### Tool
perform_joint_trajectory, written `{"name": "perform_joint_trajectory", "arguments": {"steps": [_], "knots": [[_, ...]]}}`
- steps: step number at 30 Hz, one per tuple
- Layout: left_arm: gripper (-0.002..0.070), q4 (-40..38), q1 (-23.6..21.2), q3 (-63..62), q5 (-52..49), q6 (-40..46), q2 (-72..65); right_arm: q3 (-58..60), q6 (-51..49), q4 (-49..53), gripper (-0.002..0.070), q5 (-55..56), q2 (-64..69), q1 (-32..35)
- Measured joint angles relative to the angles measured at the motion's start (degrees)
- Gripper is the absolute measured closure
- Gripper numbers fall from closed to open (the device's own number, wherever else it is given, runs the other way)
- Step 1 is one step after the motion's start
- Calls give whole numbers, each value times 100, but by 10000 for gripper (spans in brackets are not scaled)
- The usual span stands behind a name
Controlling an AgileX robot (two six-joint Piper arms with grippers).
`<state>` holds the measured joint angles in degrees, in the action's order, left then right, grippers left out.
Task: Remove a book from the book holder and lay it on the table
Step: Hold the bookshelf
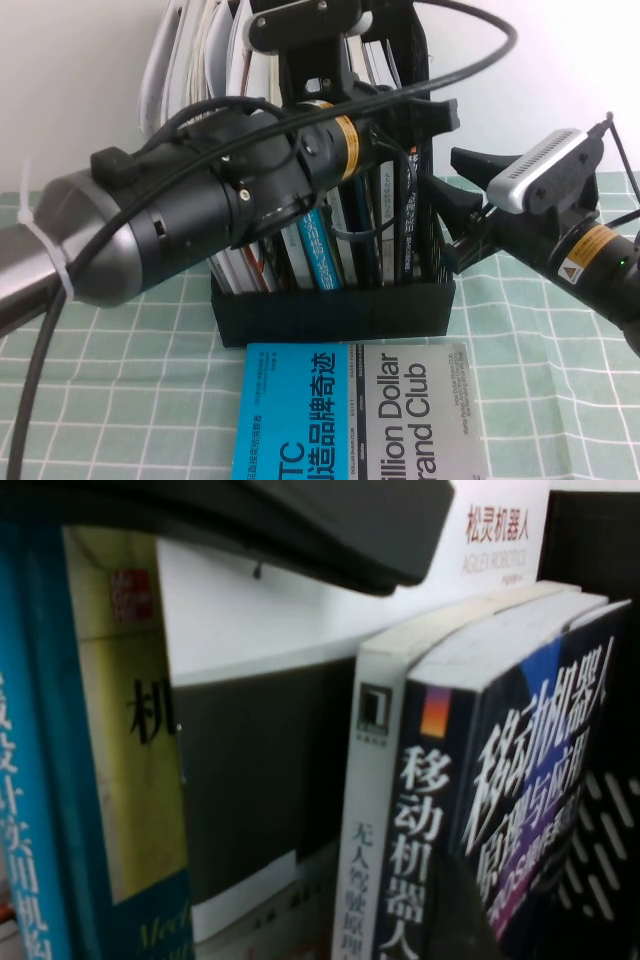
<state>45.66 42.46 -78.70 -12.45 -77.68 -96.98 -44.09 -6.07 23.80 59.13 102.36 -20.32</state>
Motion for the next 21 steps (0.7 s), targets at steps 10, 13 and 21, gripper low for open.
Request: {"name": "perform_joint_trajectory", "arguments": {"steps": [10, 13, 21], "knots": [[678, -2334, -77, -58, -3, 1879, 2, -33, 0, 135, 309, -48, 0, 0], [678, -2905, -89, -80, -130, 2762, -17, -33, 0, 135, 309, -143, 0, 0], [678, -3253, -89, -116, -360, 3833, -154, -2, 301, -73, 309, -531, 11, 0]]}}
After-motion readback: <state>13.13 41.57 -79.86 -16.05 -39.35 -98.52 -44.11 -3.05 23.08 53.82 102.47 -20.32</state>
